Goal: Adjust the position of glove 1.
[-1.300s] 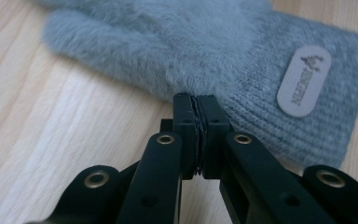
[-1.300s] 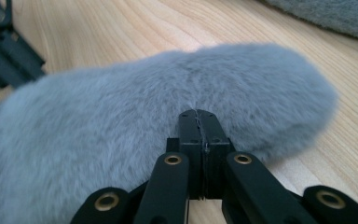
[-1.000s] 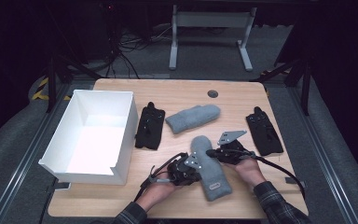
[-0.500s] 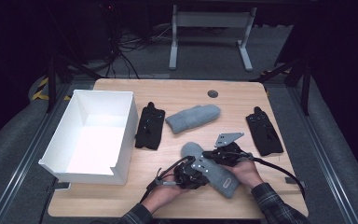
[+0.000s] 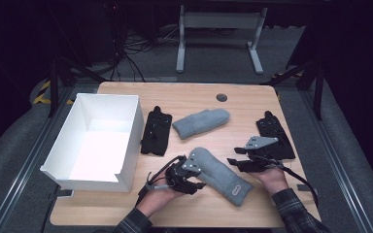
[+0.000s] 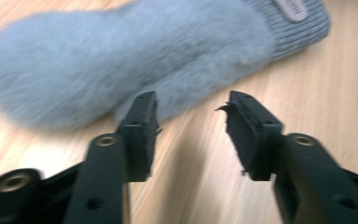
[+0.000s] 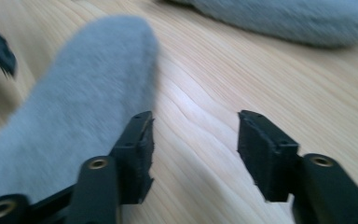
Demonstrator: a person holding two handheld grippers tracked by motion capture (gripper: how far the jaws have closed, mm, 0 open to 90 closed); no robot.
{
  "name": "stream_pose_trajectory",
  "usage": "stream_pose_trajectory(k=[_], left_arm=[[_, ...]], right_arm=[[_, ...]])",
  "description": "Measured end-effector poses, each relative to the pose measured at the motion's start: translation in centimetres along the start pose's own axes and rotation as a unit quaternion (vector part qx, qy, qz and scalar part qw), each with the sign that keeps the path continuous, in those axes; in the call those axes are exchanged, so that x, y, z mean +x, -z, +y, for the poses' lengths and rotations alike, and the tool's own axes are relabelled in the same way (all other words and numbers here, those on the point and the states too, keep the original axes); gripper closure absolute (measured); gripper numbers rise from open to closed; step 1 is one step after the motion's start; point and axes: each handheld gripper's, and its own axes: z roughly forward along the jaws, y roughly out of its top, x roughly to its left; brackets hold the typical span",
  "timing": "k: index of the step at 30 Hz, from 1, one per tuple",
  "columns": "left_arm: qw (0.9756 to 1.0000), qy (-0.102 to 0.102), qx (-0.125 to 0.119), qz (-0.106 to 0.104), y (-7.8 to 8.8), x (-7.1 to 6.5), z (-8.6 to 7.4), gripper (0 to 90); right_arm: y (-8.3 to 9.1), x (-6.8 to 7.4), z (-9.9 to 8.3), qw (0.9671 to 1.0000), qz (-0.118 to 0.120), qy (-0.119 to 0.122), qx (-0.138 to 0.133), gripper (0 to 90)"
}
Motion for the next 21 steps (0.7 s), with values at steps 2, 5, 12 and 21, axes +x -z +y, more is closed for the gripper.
stream_pose_trajectory(k=[2, 5, 12, 21], left_arm=[[0.9999, 0.008, -0.006, 0.009, 0.5, 0.4, -0.3, 45.6], [0.9995, 0.019, -0.014, 0.019, 1.0, 0.9, -0.5, 44.8], [0.9978, 0.039, -0.023, 0.048, 1.8, 1.9, -0.1, 66.4], [0.9944, 0.076, -0.031, 0.066, 2.7, 4.6, 1.1, 89.8]], right_arm=[[0.6, -0.5, -0.8, 0.9999, -0.012, -0.008, 0.002, 39.0], [1.4, -0.8, -1.9, 0.9996, -0.023, -0.016, 0.007, 38.4], [2.7, -0.4, -3.8, 0.9991, -0.029, -0.026, 0.019, 39.0], [3.0, -0.2, -3.9, 0.9992, -0.025, -0.025, 0.018, 39.3]])
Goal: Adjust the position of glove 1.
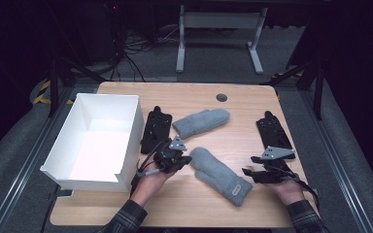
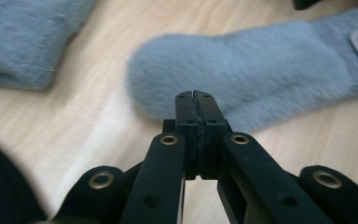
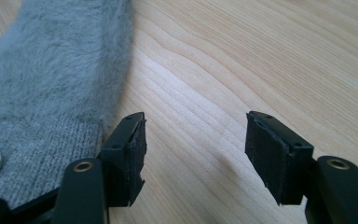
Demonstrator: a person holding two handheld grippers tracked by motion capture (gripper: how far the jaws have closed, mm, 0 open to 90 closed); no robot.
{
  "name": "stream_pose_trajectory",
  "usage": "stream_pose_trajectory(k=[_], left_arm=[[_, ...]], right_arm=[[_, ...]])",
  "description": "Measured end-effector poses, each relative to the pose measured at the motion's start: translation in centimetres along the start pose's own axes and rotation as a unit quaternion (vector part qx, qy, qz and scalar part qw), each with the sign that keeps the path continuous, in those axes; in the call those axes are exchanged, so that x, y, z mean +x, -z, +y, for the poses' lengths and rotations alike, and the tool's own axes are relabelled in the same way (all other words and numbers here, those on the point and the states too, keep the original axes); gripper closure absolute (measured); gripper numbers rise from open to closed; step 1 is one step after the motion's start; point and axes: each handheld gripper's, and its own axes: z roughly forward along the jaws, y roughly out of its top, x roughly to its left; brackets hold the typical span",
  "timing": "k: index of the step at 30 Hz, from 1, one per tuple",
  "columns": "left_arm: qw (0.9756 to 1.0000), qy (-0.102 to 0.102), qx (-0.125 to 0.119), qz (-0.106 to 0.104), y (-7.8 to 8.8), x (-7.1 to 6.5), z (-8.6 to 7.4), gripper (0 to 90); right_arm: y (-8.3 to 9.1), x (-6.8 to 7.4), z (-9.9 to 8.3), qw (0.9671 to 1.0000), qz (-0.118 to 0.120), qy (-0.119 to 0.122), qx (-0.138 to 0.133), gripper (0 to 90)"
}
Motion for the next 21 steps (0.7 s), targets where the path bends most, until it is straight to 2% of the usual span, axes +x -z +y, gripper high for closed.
stream_pose_trajectory(k=[3, 7, 9, 11, 13, 19, 21], left_arm=[[0.9999, 0.004, 0.004, 0.01, -0.1, 0.8, 0.4, 89.8], [0.9994, 0.026, -0.008, 0.023, -0.2, 2.1, 1.3, 89.8], [0.999, 0.025, -0.008, 0.036, -0.4, 2.6, 1.8, 89.8], [0.9987, 0.035, -0.013, 0.036, -0.8, 3.2, 2.1, 89.8], [0.9982, 0.037, -0.008, 0.047, -1.1, 3.8, 2.5, 89.8], [0.9971, 0.049, -0.011, 0.056, -1.6, 5.4, 3.5, 89.8], [0.9965, 0.053, -0.009, 0.063, -2.0, 6.3, 4.1, 89.8]], right_arm=[[0.1, 0.0, 0.0, 1.0, -0.002, -0.001, -0.001, 39.3], [0.1, -0.1, 0.0, 1.0, -0.001, -0.001, -0.002, 39.3], [0.0, -0.1, 0.0, 1.0, -0.001, -0.001, -0.001, 39.3], [0.1, -0.1, 0.0, 1.0, 0.0, -0.001, -0.002, 39.3], [0.1, -0.1, 0.1, 1.0, -0.001, 0.0, -0.003, 39.3], [0.2, -0.2, 0.1, 1.0, 0.001, 0.0, -0.004, 39.3], [0.2, -0.2, 0.1, 1.0, 0.001, 0.0, -0.005, 39.3]])
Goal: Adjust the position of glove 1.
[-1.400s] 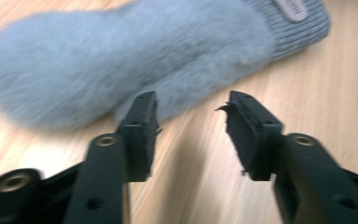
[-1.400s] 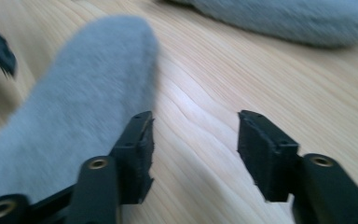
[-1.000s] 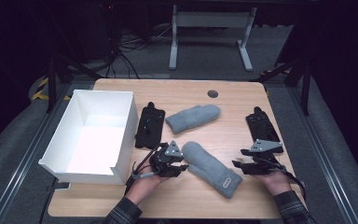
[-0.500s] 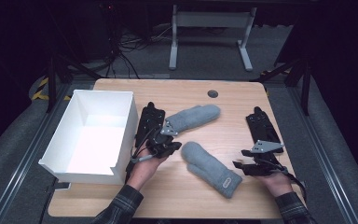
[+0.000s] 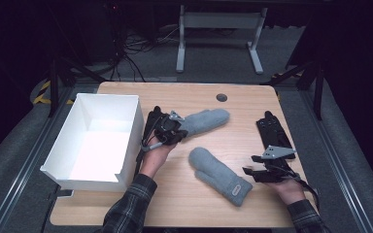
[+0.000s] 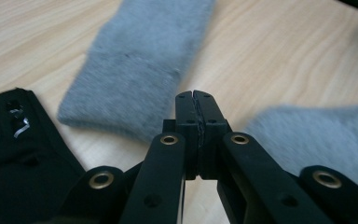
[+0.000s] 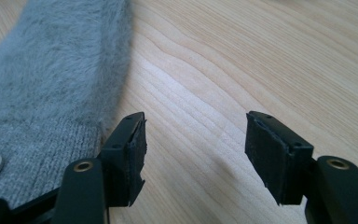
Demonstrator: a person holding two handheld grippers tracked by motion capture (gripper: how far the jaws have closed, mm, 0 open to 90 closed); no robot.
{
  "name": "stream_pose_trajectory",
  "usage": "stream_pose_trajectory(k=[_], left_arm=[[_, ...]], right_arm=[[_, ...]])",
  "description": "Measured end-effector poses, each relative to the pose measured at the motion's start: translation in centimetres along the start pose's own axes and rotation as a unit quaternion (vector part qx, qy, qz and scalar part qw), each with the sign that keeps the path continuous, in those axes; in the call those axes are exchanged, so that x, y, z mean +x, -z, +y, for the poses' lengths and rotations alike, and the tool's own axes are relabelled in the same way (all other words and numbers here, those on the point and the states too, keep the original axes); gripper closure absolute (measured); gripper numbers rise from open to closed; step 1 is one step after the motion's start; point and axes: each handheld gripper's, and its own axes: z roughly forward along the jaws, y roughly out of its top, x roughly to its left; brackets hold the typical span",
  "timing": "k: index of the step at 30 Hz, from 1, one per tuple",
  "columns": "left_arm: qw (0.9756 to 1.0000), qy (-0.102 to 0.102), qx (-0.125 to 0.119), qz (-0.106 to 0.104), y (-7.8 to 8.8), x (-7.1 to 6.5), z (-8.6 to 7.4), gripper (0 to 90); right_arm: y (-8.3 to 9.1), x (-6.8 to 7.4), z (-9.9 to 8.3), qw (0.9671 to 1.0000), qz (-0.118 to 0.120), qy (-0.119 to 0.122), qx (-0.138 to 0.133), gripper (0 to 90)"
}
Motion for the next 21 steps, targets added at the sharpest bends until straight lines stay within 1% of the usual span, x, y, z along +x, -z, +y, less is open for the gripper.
stream_pose_trajectory(k=[2, 3, 4, 5, 6, 7, 9, 10, 16, 18, 19, 20, 21], left_arm=[[1.0, 0.004, -0.004, 0.001, -0.4, 0.6, 0.5, 89.8], [1.0, 0.005, -0.003, 0.006, -0.6, 0.8, 0.8, 89.8], [1.0, 0.005, -0.003, 0.006, -0.6, 0.8, 0.8, 89.8], [0.9999, 0.005, -0.005, 0.015, -1.0, 1.4, 1.4, 89.8], [0.9999, 0.007, -0.003, 0.016, -1.2, 1.8, 1.7, 89.8], [0.9999, 0.007, -0.003, 0.016, -1.2, 1.8, 1.7, 89.8], [0.9997, 0.008, -0.003, 0.023, -1.9, 2.5, 2.5, 89.9], [0.9997, 0.008, -0.003, 0.023, -1.9, 2.5, 2.5, 89.9], [0.9988, 0.004, 0.02, 0.045, -3.9, 4.0, 3.3, 89.9], [0.9984, 0.008, 0.025, 0.051, -4.7, 4.4, 3.4, 89.9], [0.9972, 0.001, 0.039, 0.064, -5.2, 4.7, 3.4, 89.9], [0.9966, 0.0, 0.044, 0.07, -5.5, 4.9, 3.4, 89.9], [0.9964, 0.004, 0.043, 0.072, -5.7, 5.2, 3.3, 89.9]], right_arm=[[0.0, 0.0, 0.0, 1.0, 0.0, -0.002, 0.0, 39.3], [0.0, 0.0, 0.0, 1.0, 0.001, -0.001, -0.001, 39.3], [0.0, 0.0, 0.0, 1.0, 0.001, -0.001, -0.001, 39.3], [0.0, 0.0, 0.0, 1.0, 0.002, -0.001, -0.001, 39.3], [0.0, 0.0, 0.0, 1.0, 0.001, 0.0, -0.001, 39.3], [0.1, 0.0, 0.0, 1.0, 0.001, 0.0, -0.002, 39.2], [0.1, 0.0, 0.1, 1.0, 0.0, -0.001, -0.004, 39.1], [0.1, 0.0, 0.1, 1.0, 0.0, -0.001, -0.004, 39.1], [0.2, -0.1, 0.1, 1.0, 0.0, -0.002, -0.006, 39.1], [0.2, -0.1, 0.1, 1.0, 0.002, -0.002, -0.007, 39.0], [0.2, -0.1, 0.1, 1.0, 0.002, -0.001, -0.008, 39.0], [0.2, -0.1, 0.1, 1.0, 0.002, 0.0, -0.007, 39.0], [0.3, -0.1, 0.1, 1.0, 0.003, 0.0, -0.008, 39.0]])
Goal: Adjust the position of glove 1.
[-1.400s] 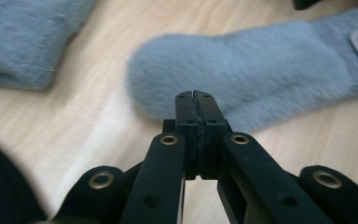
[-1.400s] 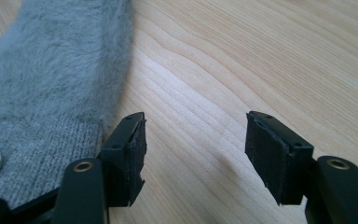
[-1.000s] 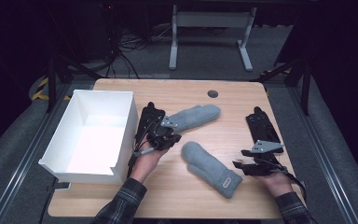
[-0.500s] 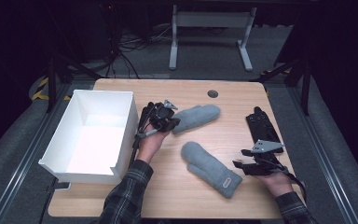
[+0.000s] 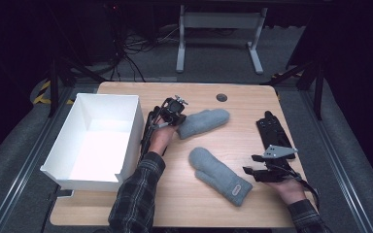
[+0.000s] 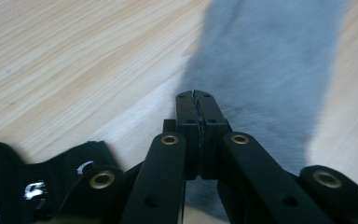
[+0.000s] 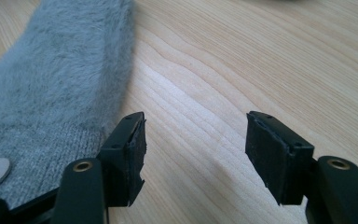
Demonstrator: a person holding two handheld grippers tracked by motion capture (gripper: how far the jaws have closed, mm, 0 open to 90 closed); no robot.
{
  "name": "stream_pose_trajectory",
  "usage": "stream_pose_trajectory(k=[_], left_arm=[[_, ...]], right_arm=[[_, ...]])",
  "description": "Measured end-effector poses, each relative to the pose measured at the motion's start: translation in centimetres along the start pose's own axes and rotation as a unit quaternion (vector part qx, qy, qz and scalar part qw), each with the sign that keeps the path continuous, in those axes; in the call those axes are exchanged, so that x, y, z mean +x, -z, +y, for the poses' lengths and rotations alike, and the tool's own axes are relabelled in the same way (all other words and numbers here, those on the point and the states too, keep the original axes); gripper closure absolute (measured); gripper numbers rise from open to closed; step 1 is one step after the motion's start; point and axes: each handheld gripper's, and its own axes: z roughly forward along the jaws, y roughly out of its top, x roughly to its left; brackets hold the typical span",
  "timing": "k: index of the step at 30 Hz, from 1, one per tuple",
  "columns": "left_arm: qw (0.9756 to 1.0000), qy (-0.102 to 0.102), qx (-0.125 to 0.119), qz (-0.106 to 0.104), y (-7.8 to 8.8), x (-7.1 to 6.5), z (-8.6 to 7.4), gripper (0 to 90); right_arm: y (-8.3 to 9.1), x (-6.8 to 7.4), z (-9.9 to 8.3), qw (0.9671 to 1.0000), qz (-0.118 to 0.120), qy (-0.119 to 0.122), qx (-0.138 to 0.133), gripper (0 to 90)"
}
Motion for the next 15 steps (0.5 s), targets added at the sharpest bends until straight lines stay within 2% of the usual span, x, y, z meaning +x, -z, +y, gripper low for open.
stream_pose_trajectory(k=[2, 5, 7, 9, 13, 15], left_arm=[[0.9999, 0.008, 0.002, 0.013, -0.34, 0.53, 0.07, 89.9], [0.9996, 0.009, 0.01, 0.024, -0.72, 1.04, 0.08, 89.9], [0.9995, 0.018, 0.02, 0.014, -1.08, 1.29, -0.11, 89.9], [0.9994, 0.018, 0.028, 0.009, -1.18, 1.28, -0.3, 89.9], [0.9993, 0.022, 0.032, -0.002, -1.04, 0.96, -0.63, 89.9], [0.999, 0.022, 0.034, -0.016, -0.99, 0.65, -0.84, 89.9]], right_arm=[[0.01, 0.01, 0.02, 1.0, 0.001, -0.001, -0.002, 39.0], [-0.01, 0.01, 0.01, 1.0, 0.003, 0.0, -0.002, 39.0], [-0.04, 0.02, 0.01, 1.0, 0.002, 0.001, -0.001, 39.0], [-0.02, 0.04, 0.02, 1.0, 0.003, 0.001, -0.002, 39.0], [0.0, 0.01, 0.02, 1.0, 0.004, 0.0, -0.003, 39.0], [-0.01, 0.01, 0.03, 1.0, 0.005, -0.001, -0.004, 39.0]])
